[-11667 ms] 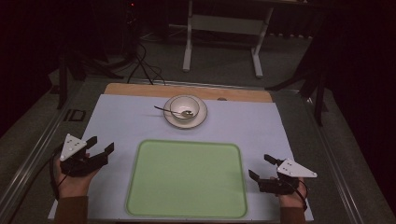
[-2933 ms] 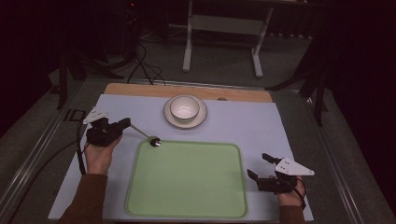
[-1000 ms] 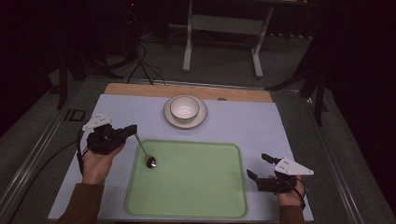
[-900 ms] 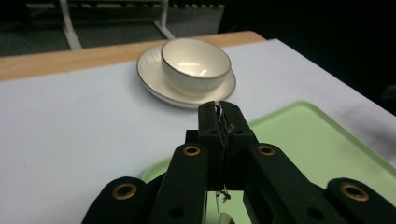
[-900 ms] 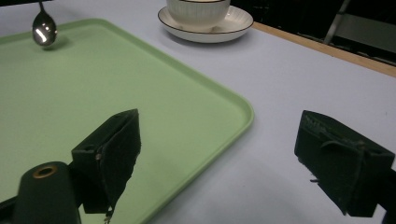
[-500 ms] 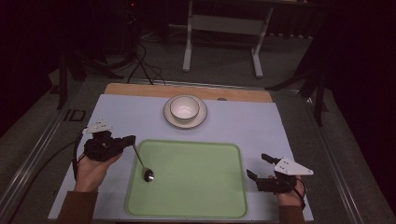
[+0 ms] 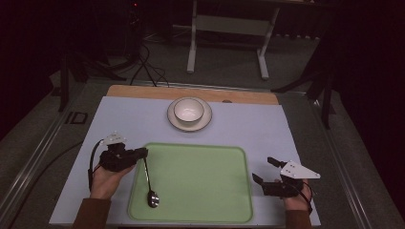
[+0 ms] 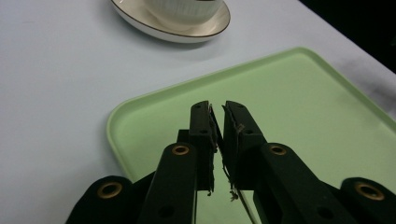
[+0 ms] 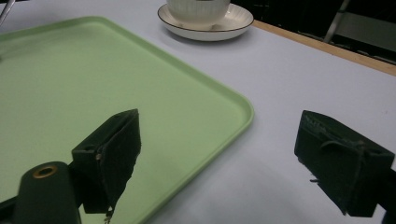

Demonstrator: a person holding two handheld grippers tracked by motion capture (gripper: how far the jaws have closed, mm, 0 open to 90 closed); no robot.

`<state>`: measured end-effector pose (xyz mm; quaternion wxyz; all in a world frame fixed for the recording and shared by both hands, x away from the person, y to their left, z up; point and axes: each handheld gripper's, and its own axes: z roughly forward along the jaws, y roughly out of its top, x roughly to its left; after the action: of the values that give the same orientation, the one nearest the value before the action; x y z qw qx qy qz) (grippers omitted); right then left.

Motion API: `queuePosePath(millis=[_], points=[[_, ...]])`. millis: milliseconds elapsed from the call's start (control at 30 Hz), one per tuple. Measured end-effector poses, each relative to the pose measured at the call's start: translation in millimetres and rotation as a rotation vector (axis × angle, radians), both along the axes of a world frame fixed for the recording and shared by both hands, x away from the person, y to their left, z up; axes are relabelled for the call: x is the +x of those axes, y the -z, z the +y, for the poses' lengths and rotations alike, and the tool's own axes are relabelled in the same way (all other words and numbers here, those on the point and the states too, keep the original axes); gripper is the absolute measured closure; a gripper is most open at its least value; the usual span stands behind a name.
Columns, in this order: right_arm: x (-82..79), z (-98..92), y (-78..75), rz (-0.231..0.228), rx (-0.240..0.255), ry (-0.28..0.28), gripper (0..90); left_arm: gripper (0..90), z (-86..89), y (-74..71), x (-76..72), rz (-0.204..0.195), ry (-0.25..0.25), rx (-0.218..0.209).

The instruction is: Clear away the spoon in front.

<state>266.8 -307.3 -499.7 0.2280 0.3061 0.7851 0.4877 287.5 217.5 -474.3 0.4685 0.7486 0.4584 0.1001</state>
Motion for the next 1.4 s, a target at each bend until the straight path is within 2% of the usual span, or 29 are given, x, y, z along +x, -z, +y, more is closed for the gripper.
queuePosePath(millis=[167, 433, 933, 1067, 1333, 1400], points=[[0.5, 1.2, -0.1, -0.002, -0.005, -0.004, 14.2, 81.1, 0.9, 5.2, -2.4, -0.03, 0.002, -0.011], [1.1, 1.6, 0.4, 0.003, -0.009, -0.007, 14.2, 80.8, -2.4, 10.5, 2.6, -0.041, 0.008, 0.004], [1.2, 2.3, 0.6, 0.006, -0.013, -0.009, 14.5, 79.5, -9.8, 23.9, 6.0, -0.021, 0.05, 0.02], [1.3, 2.2, 0.7, 0.005, -0.014, -0.01, 14.4, 79.1, -12.6, 27.7, 6.3, -0.012, 0.062, 0.037], [1.6, 2.5, 0.8, 0.006, -0.016, -0.013, 14.5, 78.4, -11.1, 35.6, 5.1, -0.007, 0.052, 0.031], [1.7, 2.6, 0.9, 0.006, -0.016, -0.015, 14.4, 78.2, -11.3, 36.9, 5.2, -0.002, 0.052, 0.041]])
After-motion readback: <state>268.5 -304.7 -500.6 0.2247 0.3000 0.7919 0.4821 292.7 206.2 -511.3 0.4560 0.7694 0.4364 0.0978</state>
